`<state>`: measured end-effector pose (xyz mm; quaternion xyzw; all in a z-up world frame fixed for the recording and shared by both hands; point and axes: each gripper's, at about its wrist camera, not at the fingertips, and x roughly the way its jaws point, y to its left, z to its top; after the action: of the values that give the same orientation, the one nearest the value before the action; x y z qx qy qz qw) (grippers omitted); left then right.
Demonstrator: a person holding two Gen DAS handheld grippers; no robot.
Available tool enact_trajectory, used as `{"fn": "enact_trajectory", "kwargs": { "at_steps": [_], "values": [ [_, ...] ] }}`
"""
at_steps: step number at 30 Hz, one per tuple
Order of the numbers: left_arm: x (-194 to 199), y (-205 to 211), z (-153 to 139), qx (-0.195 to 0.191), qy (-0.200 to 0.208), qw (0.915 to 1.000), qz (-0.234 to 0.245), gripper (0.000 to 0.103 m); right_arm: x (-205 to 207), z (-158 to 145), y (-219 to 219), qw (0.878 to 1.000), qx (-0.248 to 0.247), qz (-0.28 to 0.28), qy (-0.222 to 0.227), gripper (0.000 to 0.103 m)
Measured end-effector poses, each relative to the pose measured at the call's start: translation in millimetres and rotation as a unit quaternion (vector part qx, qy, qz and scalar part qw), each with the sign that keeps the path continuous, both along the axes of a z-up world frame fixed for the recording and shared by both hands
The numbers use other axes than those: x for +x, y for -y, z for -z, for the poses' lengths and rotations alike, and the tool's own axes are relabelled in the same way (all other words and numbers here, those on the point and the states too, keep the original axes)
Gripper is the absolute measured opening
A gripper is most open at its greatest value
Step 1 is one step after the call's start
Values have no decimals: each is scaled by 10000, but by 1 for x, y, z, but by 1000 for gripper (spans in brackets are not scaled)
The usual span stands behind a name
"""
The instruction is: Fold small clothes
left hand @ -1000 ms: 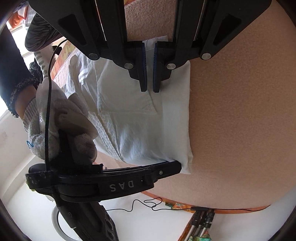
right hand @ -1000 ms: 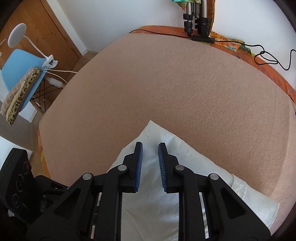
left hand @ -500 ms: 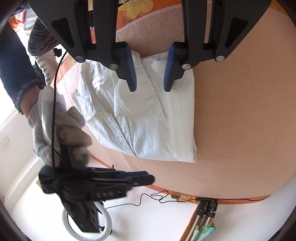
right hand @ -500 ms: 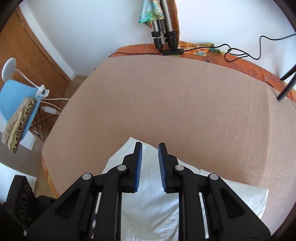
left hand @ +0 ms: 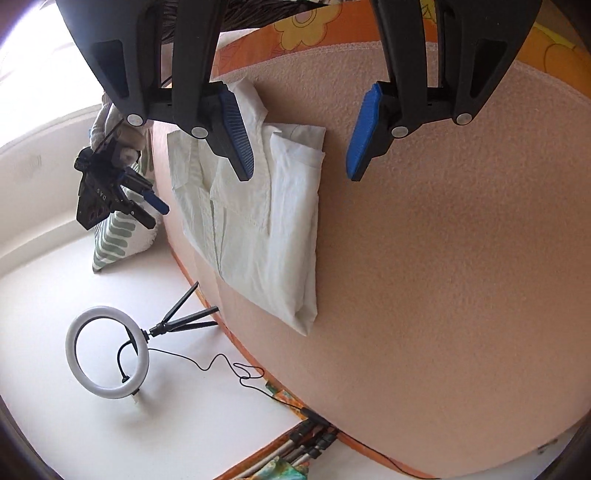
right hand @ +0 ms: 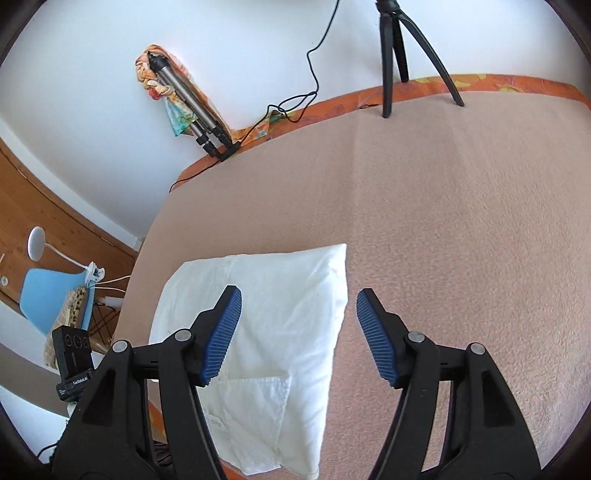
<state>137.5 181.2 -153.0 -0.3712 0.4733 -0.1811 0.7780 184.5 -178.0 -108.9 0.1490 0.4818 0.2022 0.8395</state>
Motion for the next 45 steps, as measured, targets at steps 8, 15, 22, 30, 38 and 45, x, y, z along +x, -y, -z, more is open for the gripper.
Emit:
{"fn": "enact_trajectory", "kwargs": {
  "at_steps": [8,15,22,30,38,45],
  "values": [
    [0,5,13,-381,-326,9987,89,51,21,49,29,9918,1056,147,-706,68],
    [6,6,14,-603,-326,9976,124,55,30,69,16,9878,1258,-82,-918,68],
    [13,16,15,-690,-290,9968,289,55,31,73,4,9850,1478,-204,-867,69],
    [19,32,9,-176,-103,9990,407,32,28,73,-12,9867,1394,-303,-781,60],
    [14,69,-30,1421,924,9830,706,10,21,60,-37,9935,868,-470,-567,18],
    [10,86,-54,1765,1456,9698,846,8,1,18,-54,9959,527,-728,39,16]
  ]
}}
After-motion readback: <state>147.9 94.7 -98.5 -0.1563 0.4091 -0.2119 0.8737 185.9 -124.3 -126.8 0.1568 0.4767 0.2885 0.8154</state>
